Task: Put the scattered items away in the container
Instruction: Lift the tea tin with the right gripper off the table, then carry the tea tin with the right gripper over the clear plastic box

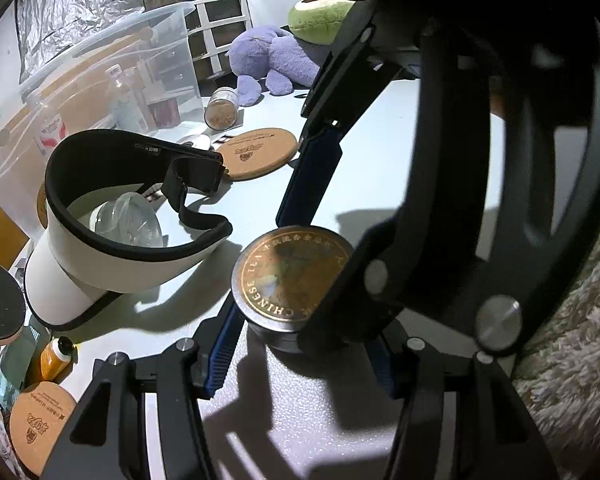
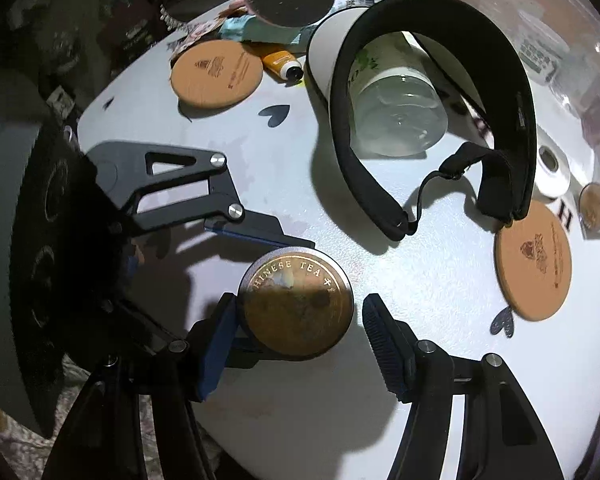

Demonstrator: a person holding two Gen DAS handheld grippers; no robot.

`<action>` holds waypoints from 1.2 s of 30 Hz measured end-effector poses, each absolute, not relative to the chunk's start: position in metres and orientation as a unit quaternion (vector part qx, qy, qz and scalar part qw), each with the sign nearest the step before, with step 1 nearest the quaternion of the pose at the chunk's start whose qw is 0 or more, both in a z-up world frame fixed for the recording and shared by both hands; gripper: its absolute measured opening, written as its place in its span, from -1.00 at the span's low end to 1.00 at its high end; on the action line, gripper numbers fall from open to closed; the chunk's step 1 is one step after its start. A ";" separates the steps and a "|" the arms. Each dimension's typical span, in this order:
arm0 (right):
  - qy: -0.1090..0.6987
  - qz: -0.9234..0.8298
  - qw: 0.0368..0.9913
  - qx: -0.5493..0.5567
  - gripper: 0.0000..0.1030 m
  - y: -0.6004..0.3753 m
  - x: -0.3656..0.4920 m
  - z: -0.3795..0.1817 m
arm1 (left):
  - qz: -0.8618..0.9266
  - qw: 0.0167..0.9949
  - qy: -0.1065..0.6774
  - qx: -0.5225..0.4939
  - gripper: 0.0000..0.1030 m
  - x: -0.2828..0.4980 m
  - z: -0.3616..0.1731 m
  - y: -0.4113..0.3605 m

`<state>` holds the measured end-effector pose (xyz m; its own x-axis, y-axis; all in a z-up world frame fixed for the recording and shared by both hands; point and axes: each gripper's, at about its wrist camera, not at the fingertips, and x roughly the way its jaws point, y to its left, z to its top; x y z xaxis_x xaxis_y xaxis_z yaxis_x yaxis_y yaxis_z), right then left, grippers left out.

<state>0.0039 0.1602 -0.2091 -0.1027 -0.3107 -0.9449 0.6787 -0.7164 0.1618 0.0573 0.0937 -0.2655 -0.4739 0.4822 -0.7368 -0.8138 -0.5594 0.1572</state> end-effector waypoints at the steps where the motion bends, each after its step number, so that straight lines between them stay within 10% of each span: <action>1: 0.154 -0.723 0.340 0.581 0.24 0.159 0.001 -0.209 | 0.820 0.395 0.254 -0.327 0.10 0.057 -0.266 0.094; 19: 0.106 -0.759 0.304 0.565 0.14 0.166 0.000 -0.193 | 0.846 0.374 0.237 -0.297 0.25 0.047 -0.228 0.083; 36: 0.016 -0.898 0.216 0.384 0.14 0.219 -0.103 0.032 | 0.920 0.236 0.102 -0.295 0.52 -0.020 -0.139 0.008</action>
<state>-0.1033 0.2193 0.0321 -0.6124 -0.3753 -0.6958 0.4005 -0.9061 0.1363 -0.0203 0.0078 -0.1394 -0.7144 0.3749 -0.5908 -0.4952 -0.8674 0.0483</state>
